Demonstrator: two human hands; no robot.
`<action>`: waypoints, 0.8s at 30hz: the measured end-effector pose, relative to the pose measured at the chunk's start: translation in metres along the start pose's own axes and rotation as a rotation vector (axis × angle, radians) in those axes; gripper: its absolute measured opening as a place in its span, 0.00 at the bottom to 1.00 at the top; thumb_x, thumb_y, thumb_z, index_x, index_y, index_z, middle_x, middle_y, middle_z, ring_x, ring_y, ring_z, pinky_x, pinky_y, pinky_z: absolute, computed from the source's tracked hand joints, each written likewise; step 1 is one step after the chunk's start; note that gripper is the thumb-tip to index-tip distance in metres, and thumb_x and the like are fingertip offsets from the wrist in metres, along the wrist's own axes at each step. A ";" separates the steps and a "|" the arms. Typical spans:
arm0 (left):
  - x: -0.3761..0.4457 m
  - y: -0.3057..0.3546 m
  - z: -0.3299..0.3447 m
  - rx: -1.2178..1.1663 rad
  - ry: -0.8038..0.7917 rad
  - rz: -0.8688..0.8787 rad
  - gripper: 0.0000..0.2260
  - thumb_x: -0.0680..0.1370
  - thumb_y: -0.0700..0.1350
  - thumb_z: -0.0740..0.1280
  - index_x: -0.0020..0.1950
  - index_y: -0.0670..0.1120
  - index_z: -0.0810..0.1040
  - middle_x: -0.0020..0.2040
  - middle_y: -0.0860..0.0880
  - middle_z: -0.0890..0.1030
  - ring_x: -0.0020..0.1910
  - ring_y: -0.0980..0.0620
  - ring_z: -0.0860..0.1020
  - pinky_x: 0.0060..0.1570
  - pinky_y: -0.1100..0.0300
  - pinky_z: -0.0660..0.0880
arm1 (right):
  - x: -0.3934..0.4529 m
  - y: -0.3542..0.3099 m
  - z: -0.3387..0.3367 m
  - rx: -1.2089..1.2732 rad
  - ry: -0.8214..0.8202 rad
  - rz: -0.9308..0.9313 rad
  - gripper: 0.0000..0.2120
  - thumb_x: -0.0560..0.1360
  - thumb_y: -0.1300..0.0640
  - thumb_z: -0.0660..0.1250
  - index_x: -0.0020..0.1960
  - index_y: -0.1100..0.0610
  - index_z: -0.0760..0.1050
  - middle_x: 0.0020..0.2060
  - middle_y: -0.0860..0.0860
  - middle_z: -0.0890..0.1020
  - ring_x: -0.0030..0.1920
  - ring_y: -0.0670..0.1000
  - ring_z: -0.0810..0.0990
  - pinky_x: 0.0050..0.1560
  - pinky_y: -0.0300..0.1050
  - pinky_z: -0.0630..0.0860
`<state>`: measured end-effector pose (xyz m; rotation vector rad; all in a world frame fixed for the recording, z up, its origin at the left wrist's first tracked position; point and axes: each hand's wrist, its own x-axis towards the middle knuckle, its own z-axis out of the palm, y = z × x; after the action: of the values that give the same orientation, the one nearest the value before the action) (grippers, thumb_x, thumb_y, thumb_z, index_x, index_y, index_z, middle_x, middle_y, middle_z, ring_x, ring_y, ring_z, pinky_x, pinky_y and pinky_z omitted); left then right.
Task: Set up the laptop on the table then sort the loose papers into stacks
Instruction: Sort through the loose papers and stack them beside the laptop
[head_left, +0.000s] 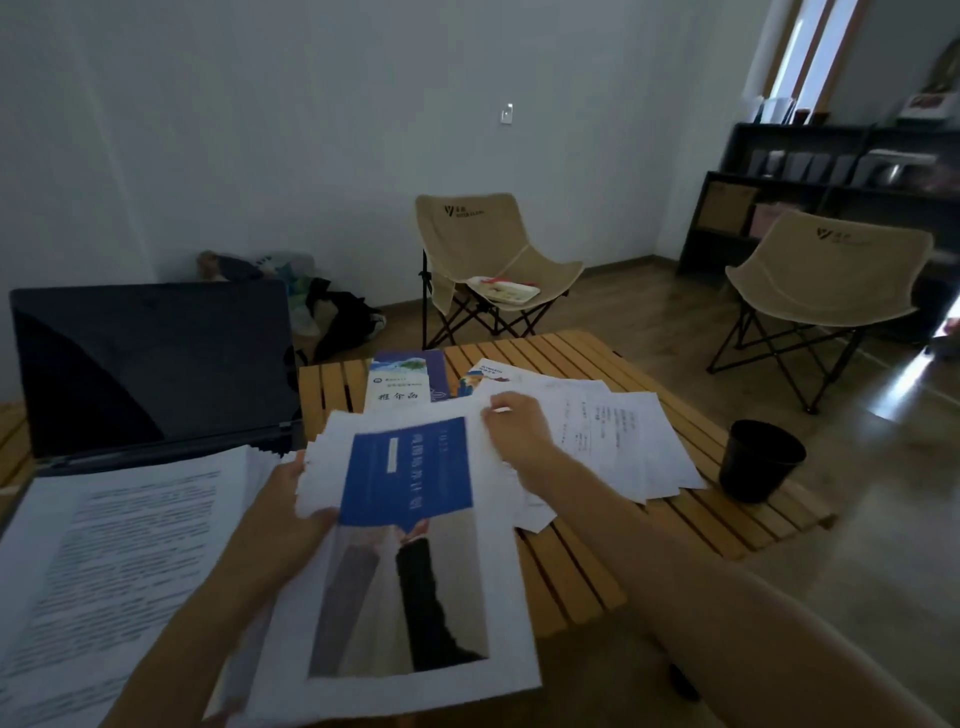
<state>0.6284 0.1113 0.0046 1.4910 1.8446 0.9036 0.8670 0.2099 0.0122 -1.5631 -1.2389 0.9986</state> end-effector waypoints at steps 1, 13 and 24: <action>0.001 -0.004 0.000 0.048 0.012 -0.008 0.29 0.76 0.41 0.70 0.75 0.45 0.63 0.68 0.44 0.72 0.61 0.45 0.72 0.59 0.50 0.69 | 0.005 0.006 0.011 -0.028 -0.019 0.016 0.09 0.81 0.57 0.63 0.60 0.54 0.76 0.53 0.52 0.81 0.49 0.51 0.82 0.35 0.41 0.78; 0.022 -0.023 0.009 0.209 0.024 -0.004 0.26 0.79 0.35 0.63 0.76 0.43 0.62 0.69 0.36 0.71 0.62 0.37 0.72 0.62 0.49 0.67 | 0.044 0.061 -0.070 -0.649 0.218 0.066 0.18 0.75 0.49 0.68 0.62 0.53 0.74 0.58 0.53 0.80 0.57 0.54 0.79 0.59 0.52 0.77; 0.029 -0.024 0.032 0.493 0.172 0.070 0.30 0.76 0.45 0.69 0.76 0.45 0.60 0.66 0.38 0.71 0.59 0.42 0.73 0.58 0.45 0.72 | 0.069 0.104 -0.142 -0.927 0.137 0.254 0.32 0.66 0.35 0.75 0.55 0.55 0.65 0.61 0.59 0.75 0.64 0.60 0.72 0.59 0.53 0.70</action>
<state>0.6340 0.1410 -0.0348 1.8227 2.2694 0.6498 1.0423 0.2435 -0.0506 -2.4935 -1.5276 0.4322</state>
